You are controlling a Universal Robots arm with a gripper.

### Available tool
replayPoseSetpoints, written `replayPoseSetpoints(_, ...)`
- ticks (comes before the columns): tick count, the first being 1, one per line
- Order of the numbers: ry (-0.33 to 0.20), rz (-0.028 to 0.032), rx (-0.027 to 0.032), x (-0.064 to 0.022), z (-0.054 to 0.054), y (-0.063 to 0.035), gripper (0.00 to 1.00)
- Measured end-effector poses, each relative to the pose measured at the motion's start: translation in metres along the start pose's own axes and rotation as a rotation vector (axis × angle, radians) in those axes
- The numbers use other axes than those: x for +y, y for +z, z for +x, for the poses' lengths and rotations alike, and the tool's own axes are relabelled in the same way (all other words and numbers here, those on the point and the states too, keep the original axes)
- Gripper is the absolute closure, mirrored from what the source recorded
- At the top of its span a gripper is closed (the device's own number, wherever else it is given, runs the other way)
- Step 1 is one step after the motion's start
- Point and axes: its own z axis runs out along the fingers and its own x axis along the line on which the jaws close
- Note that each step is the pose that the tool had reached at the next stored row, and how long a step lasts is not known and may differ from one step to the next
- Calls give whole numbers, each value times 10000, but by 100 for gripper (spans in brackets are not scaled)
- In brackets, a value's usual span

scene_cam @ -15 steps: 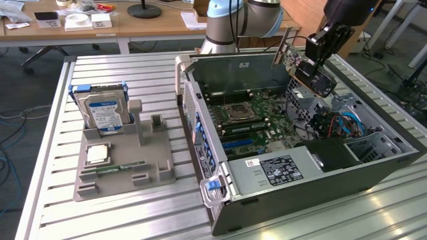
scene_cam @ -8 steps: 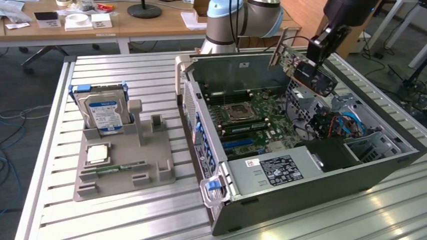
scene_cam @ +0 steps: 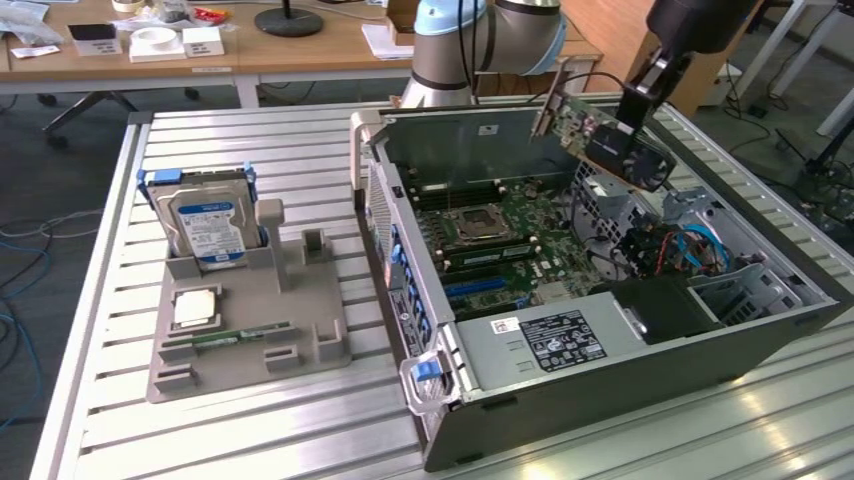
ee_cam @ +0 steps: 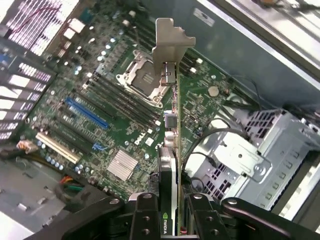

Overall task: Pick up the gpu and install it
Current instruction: 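Insert the gpu into the slot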

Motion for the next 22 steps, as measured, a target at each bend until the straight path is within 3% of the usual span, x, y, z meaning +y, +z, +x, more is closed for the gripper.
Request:
replayPoseSetpoints(17,-3087,-90,206,-1,0,9,73)
replayPoseSetpoints(22,-3705,-107,247,-1,0,10,73)
